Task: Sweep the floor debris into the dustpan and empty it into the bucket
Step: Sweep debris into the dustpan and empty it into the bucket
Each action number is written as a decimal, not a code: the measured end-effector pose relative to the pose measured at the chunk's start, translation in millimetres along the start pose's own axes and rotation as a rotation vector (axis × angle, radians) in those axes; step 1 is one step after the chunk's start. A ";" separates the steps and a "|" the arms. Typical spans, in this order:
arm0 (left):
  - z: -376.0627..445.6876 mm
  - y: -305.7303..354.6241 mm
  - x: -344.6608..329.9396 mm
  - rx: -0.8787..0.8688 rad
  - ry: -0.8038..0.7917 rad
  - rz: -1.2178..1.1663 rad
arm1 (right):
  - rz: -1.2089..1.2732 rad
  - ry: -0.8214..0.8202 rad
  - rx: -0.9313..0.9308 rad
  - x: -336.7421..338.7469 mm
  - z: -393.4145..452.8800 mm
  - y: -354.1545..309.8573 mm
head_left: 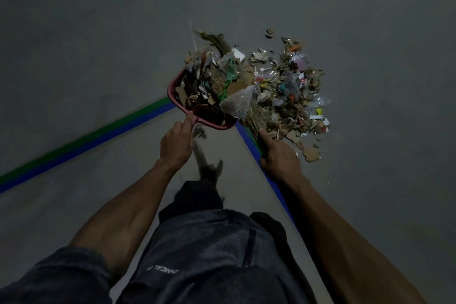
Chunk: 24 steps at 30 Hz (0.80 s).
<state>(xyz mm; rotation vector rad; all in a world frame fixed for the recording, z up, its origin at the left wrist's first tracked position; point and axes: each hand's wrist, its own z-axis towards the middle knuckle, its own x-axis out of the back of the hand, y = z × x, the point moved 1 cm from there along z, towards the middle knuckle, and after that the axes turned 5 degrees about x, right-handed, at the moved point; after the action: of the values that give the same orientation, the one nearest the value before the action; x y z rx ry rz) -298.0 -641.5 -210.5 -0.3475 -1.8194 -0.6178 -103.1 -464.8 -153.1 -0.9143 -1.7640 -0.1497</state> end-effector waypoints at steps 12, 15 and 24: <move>-223.6 -33.8 2.8 0.395 0.096 -0.152 | -0.129 -0.139 0.402 -29.6 -107.5 -29.7; -274.1 -52.2 5.1 0.501 0.114 -0.181 | -0.165 -0.170 0.511 -38.4 -131.3 -53.4; -394.4 -140.2 6.2 0.796 0.212 -0.246 | -0.269 -0.251 0.788 -94.3 -182.0 -162.1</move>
<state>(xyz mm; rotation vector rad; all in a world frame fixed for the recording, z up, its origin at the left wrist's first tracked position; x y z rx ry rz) -62.5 -981.5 -145.5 0.4634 -1.7587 -0.0508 -58.2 -718.2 -108.1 -0.1259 -1.9351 0.4811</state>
